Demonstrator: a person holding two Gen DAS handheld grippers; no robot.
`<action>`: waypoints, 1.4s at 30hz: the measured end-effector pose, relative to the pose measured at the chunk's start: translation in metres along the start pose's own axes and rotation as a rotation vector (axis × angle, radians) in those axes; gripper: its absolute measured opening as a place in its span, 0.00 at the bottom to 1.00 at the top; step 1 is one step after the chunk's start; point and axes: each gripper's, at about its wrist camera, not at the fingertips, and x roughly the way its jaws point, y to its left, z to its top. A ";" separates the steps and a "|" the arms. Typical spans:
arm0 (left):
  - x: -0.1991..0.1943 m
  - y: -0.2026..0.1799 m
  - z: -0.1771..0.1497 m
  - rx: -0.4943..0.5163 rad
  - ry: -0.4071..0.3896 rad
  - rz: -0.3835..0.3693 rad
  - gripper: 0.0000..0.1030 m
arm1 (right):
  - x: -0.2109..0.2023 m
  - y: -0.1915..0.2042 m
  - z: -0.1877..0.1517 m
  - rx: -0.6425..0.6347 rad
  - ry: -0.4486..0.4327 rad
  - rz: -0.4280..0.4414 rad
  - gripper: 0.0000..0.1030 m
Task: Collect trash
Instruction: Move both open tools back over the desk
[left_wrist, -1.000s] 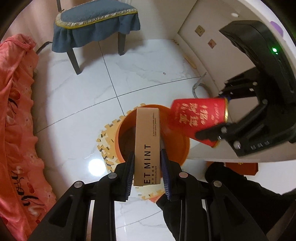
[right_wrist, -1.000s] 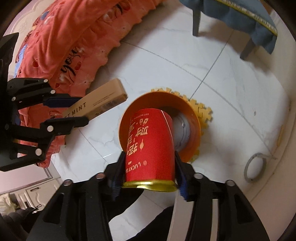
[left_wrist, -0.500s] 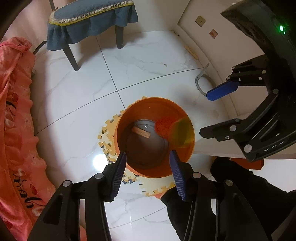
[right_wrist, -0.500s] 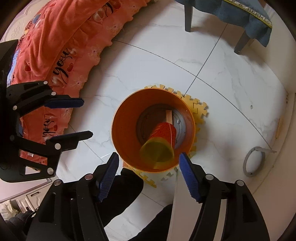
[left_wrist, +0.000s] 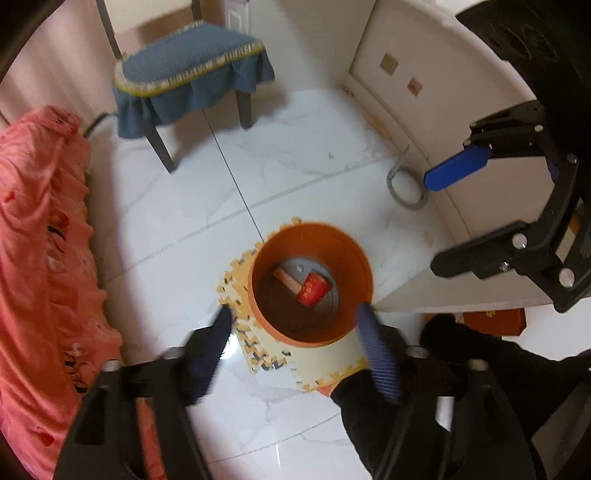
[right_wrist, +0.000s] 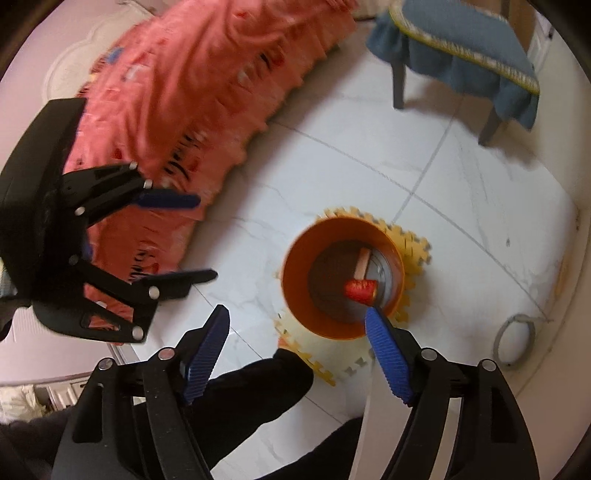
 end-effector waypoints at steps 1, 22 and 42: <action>-0.009 -0.002 0.001 0.004 -0.014 -0.003 0.73 | -0.017 0.007 -0.004 -0.016 -0.026 0.001 0.76; -0.177 -0.125 0.035 0.097 -0.287 0.064 0.93 | -0.270 0.029 -0.136 -0.016 -0.516 -0.166 0.95; -0.192 -0.278 0.106 0.430 -0.373 -0.075 0.93 | -0.378 -0.060 -0.311 0.280 -0.738 -0.391 0.95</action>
